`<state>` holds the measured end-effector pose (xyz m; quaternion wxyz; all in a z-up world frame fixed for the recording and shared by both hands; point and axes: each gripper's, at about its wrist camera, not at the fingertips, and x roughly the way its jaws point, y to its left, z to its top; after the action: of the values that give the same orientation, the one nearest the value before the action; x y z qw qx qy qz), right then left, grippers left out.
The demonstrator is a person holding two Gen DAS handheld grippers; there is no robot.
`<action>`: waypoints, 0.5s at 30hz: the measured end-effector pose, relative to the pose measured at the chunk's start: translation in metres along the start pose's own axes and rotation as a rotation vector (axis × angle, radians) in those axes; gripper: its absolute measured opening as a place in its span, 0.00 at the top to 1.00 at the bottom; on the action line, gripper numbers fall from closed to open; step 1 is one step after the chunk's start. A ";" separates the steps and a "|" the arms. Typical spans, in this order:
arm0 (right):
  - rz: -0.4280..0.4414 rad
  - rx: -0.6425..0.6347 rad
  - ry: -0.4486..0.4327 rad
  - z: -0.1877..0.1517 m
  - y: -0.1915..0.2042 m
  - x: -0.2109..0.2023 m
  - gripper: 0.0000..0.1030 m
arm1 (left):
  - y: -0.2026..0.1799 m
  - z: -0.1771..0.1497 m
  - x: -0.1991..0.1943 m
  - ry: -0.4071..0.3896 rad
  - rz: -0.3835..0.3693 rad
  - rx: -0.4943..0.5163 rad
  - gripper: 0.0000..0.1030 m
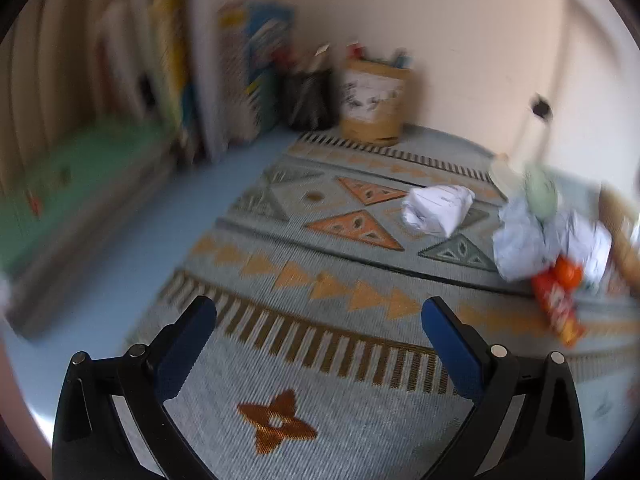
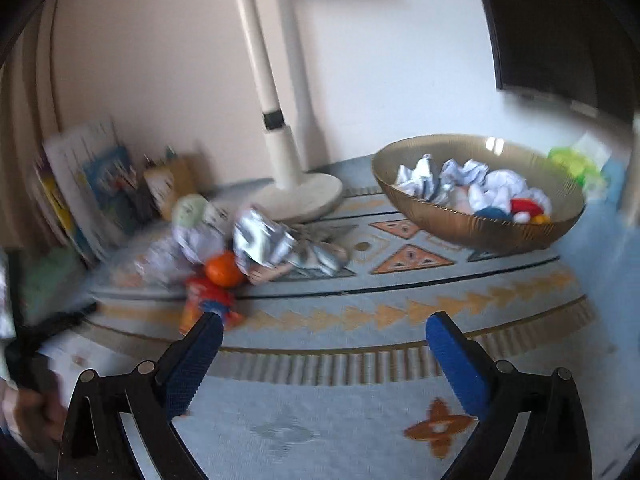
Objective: Organize objects
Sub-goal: 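Move both open grippers back to the remaining items on the rug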
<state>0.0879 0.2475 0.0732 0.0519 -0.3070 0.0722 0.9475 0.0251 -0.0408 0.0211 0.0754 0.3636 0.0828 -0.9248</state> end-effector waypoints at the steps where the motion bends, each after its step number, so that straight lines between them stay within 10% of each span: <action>1: -0.001 0.001 0.003 0.000 -0.002 0.002 0.01 | 0.007 0.002 -0.004 -0.027 -0.047 -0.036 0.01; 15: -0.060 0.003 0.094 -0.002 -0.005 0.018 0.00 | 0.020 0.001 0.001 0.010 -0.155 -0.107 0.01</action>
<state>0.0749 0.2527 0.0609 0.0773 -0.3531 0.0668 0.9300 0.0274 -0.0609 0.0189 0.0225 0.3564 0.1603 -0.9202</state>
